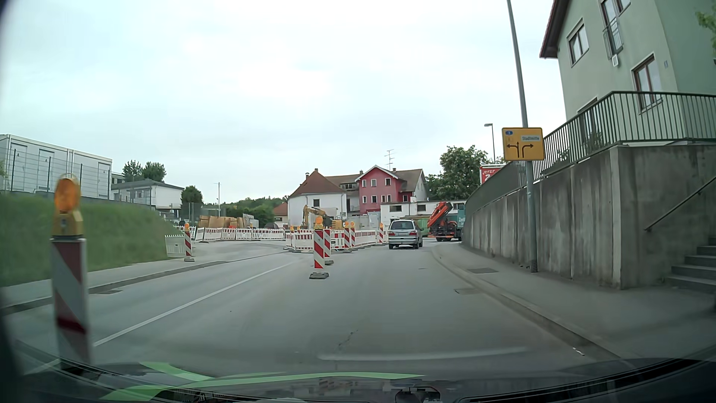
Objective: Follow the waypoints while adhering to traffic rules and regulations
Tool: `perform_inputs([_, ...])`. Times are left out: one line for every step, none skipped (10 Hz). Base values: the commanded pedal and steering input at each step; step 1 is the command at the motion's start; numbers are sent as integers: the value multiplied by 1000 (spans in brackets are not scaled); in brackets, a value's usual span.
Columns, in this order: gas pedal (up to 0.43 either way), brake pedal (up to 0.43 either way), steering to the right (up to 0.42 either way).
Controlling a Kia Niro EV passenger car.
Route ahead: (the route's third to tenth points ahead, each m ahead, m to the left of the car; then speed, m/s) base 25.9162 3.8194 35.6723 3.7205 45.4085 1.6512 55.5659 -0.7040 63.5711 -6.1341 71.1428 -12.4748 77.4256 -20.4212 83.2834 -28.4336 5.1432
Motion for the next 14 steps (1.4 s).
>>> perform_inputs([130,0,-1])
perform_inputs([130,0,0])
perform_inputs([130,0,0])
perform_inputs([130,0,0])
perform_inputs([130,0,0])
perform_inputs([130,0,0])
perform_inputs([130,0,0])
perform_inputs([130,0,0])
perform_inputs([130,0,0])
perform_inputs([130,0,0])
perform_inputs([130,0,0])
perform_inputs([130,0,0])
perform_inputs([130,0,0])
perform_inputs([130,0,0])
